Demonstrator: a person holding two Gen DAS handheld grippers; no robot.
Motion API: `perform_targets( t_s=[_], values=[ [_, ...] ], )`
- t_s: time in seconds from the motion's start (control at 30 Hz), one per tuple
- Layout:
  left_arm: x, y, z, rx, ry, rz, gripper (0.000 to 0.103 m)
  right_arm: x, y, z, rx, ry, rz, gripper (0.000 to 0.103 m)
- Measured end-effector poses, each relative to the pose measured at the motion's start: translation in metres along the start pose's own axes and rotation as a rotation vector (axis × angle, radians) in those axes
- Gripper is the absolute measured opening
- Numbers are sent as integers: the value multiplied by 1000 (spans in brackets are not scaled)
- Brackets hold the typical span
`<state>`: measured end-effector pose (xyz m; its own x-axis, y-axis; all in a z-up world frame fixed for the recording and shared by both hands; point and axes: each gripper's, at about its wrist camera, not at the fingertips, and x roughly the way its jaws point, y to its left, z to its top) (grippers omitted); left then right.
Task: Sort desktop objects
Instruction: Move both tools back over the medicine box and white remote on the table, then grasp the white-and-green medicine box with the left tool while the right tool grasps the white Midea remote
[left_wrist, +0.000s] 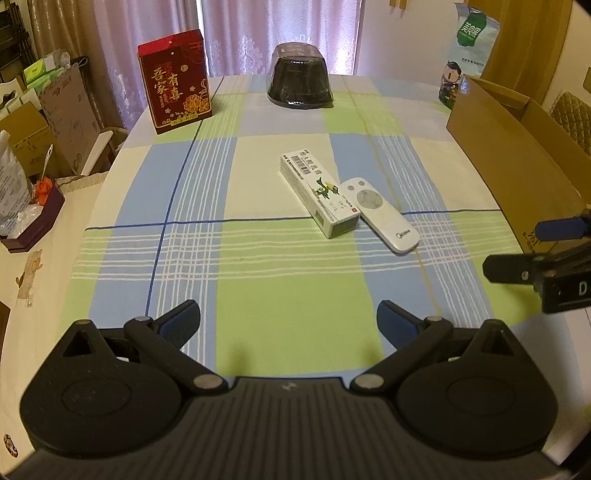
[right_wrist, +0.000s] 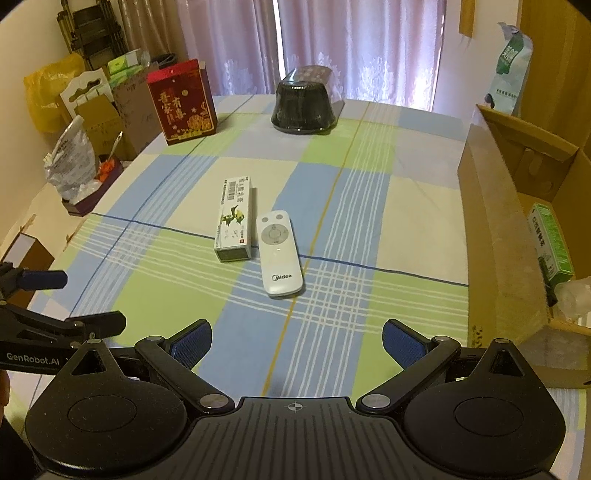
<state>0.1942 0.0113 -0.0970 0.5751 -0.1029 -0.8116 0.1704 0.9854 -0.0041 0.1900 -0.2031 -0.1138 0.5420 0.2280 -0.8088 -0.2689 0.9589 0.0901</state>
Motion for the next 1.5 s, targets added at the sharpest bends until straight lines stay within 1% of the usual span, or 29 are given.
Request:
perform_targets(
  t_s=[0.47, 0.63, 0.8, 0.93, 0.97, 1.0, 1.03, 1.07, 1.13, 1.2, 1.27, 1.3, 1.33, 1.37, 1.4, 1.5],
  values=[
    [34, -3, 22, 27, -13, -4, 100, 38, -7, 7, 2, 47, 1, 101],
    [49, -5, 32, 29, -29, -3, 100, 52, -10, 7, 0, 58, 5, 101],
    [68, -8, 47, 16, -53, -1, 97, 63, -13, 2, 2, 24, 26, 101],
    [85, -15, 61, 5, -70, -26, 93, 73, -14, -1, 2, -3, 35, 100],
    [91, -17, 65, 6, -71, -33, 90, 75, -15, -2, 2, -13, 37, 100],
    [96, -20, 68, 7, -71, -40, 88, 77, -15, -3, -2, -18, 40, 97],
    [102, -22, 72, 8, -71, -47, 87, 79, -15, -3, -5, -23, 45, 86],
    [108, -24, 75, 11, -70, -50, 85, 82, -15, -3, -11, -21, 48, 83],
    [118, -28, 80, 19, -66, -53, 80, 88, -16, -4, -22, -31, 46, 83],
    [130, -30, 85, 29, -54, -52, 69, 92, -16, -4, -27, -45, 48, 83],
    [138, -30, 87, 31, -42, -51, 63, 95, -17, -3, -27, -58, 56, 82],
    [140, -30, 87, 36, -37, -56, 59, 97, -17, -2, -29, -63, 58, 81],
    [143, -29, 87, 40, -33, -60, 56, 98, -17, -1, -31, -69, 59, 77],
    [145, -29, 87, 46, -29, -64, 50, 100, -16, 0, -33, -73, 58, 75],
    [145, -28, 85, 58, -26, -65, 43, 102, -16, 1, -35, -77, 57, 75],
    [146, -26, 81, 96, -18, -68, 33, 111, -13, 5, -44, -83, 54, 75]
  ],
)
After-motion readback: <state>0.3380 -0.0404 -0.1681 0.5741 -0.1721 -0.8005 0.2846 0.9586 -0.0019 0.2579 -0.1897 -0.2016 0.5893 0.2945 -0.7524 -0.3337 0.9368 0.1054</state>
